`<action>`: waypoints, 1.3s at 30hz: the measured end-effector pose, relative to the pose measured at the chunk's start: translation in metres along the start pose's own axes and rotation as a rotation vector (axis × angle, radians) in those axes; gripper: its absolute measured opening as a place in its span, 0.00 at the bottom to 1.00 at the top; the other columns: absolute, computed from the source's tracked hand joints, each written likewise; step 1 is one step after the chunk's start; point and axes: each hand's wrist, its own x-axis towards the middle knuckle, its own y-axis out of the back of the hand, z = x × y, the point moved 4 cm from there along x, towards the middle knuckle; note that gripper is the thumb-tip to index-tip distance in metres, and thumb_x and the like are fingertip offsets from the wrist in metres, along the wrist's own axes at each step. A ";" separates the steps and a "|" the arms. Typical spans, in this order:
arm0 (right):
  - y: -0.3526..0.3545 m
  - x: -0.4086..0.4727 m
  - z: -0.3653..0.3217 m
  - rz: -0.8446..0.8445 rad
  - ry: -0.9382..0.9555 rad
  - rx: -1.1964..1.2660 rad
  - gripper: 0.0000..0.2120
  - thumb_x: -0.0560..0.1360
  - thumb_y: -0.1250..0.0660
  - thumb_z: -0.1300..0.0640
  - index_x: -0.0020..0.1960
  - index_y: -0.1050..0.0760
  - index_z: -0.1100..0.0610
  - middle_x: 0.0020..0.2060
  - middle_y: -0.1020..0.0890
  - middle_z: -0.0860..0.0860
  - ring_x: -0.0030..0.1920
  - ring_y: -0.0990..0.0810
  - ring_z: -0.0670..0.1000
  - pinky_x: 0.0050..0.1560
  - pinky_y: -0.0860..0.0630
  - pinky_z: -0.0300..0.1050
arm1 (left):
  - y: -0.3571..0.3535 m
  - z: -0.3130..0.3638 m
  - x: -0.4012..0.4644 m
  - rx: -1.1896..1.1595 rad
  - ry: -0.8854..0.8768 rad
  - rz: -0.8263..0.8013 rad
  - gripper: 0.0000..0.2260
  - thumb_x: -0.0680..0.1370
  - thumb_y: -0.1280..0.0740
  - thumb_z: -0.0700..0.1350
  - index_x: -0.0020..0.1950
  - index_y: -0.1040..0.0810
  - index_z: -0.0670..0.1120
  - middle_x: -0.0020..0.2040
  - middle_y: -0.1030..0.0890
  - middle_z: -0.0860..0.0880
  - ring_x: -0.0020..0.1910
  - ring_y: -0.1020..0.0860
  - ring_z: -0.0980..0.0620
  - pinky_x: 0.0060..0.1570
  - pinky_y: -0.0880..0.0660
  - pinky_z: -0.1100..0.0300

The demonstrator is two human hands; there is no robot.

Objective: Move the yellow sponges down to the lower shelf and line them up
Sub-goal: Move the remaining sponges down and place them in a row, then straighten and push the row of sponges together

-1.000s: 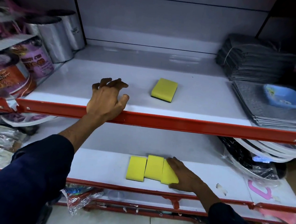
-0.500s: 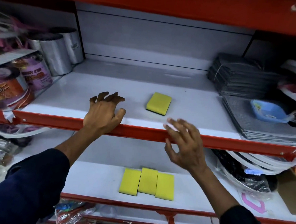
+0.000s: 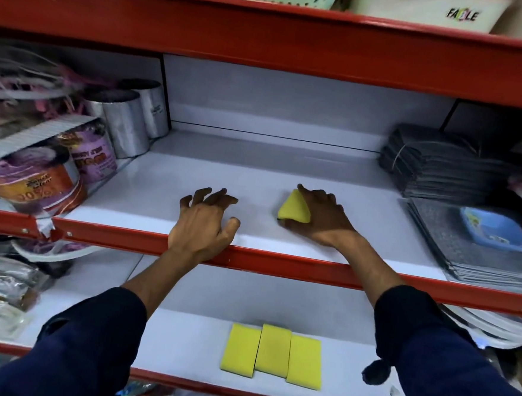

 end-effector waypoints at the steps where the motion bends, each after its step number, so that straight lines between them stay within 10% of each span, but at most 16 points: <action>1: 0.005 -0.006 -0.001 0.062 0.028 -0.007 0.46 0.67 0.32 0.31 0.76 0.48 0.47 0.70 0.34 0.54 0.68 0.36 0.60 0.64 0.34 0.58 | 0.000 0.000 0.000 -0.004 -0.002 0.000 0.29 0.73 0.50 0.58 0.69 0.26 0.52 0.75 0.28 0.48 0.75 0.36 0.45 0.72 0.39 0.39; 7: 0.037 -0.079 0.000 0.428 0.317 -0.048 0.42 0.70 0.34 0.33 0.76 0.46 0.46 0.73 0.37 0.53 0.71 0.38 0.57 0.71 0.38 0.54 | -0.002 0.000 0.001 -0.003 -0.017 0.004 0.28 0.73 0.49 0.58 0.69 0.26 0.52 0.75 0.28 0.48 0.75 0.36 0.45 0.72 0.40 0.38; 16: -0.027 -0.190 0.058 0.343 0.618 -0.120 0.36 0.71 0.35 0.36 0.72 0.35 0.55 0.72 0.34 0.60 0.73 0.35 0.61 0.74 0.40 0.55 | -0.003 0.002 0.000 0.026 -0.017 0.011 0.25 0.74 0.46 0.56 0.68 0.25 0.52 0.73 0.26 0.48 0.74 0.34 0.43 0.71 0.38 0.37; 25: -0.178 -0.217 0.162 -0.148 0.045 -0.008 0.42 0.71 0.37 0.33 0.77 0.51 0.47 0.75 0.38 0.56 0.77 0.44 0.59 0.72 0.33 0.61 | -0.002 0.002 -0.001 0.024 -0.018 0.011 0.25 0.75 0.46 0.55 0.68 0.24 0.51 0.72 0.25 0.47 0.73 0.33 0.43 0.70 0.38 0.37; 32: -0.225 -0.208 0.174 -0.386 -0.086 -0.056 0.49 0.69 0.32 0.40 0.77 0.56 0.55 0.79 0.49 0.57 0.79 0.56 0.61 0.78 0.49 0.56 | -0.001 0.004 -0.004 0.027 -0.063 0.026 0.27 0.75 0.48 0.56 0.69 0.24 0.51 0.75 0.28 0.47 0.75 0.36 0.44 0.72 0.40 0.37; 39: -0.211 -0.210 0.175 -0.351 -0.110 0.051 0.49 0.65 0.39 0.35 0.78 0.53 0.54 0.77 0.51 0.44 0.78 0.53 0.50 0.78 0.47 0.50 | -0.001 0.043 -0.059 -0.044 -0.401 0.431 0.15 0.78 0.37 0.48 0.59 0.18 0.46 0.71 0.23 0.45 0.73 0.31 0.39 0.68 0.35 0.39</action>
